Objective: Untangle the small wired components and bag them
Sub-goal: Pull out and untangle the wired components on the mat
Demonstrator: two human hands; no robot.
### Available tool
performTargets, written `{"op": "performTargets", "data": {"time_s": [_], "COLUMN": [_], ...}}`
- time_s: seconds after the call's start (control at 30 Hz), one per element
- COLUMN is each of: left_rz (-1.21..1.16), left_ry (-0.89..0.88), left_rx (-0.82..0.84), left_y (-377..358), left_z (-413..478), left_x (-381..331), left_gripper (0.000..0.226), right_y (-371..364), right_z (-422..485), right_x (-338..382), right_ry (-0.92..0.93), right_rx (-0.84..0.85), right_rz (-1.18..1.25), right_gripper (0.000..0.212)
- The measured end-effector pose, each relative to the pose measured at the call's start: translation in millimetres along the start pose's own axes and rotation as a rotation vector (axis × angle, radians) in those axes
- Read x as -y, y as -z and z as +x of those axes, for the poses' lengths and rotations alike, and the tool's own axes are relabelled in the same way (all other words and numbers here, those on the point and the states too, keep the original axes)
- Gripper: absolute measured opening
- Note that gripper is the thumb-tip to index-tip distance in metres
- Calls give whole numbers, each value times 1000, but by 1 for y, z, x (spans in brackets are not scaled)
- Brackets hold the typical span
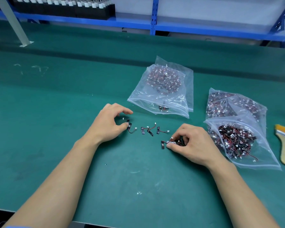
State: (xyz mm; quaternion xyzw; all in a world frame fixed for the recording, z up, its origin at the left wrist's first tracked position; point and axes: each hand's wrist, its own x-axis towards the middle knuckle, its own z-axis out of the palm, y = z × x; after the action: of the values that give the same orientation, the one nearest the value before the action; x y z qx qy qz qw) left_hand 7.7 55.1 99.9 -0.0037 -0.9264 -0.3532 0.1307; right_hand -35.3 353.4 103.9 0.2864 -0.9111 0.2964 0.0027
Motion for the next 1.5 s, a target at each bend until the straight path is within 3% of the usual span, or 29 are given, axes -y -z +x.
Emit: {"op": "performTargets", "data": {"time_s": [0.53, 0.87, 1.1, 1.2, 1.4, 1.5], "left_rz": [62, 14, 6, -35, -85, -42], "left_ry": [-94, -111, -113, -115, -89, -70], "left_rx": [-15, -200, -225, -147, 215, 275], "left_y": [-11, -5, 1, 7, 20, 19], "left_z": [2, 4, 0, -6, -22, -25], "left_x": [-8, -6, -5, -7, -5, -6], "left_gripper": [39, 25, 21, 14, 13, 14], "right_y": [-7, -43, -67, -64, -47, -45], "right_z": [-2, 1, 17, 15, 10, 9], "right_x": [5, 52, 84, 79, 56, 52], "right_ry": [31, 132, 181, 169, 123, 131], "right_rx": [8, 32, 29, 31, 36, 39], "right_rz": [21, -16, -50, -40, -2, 27], "right_gripper": [12, 13, 18, 18, 14, 12]}}
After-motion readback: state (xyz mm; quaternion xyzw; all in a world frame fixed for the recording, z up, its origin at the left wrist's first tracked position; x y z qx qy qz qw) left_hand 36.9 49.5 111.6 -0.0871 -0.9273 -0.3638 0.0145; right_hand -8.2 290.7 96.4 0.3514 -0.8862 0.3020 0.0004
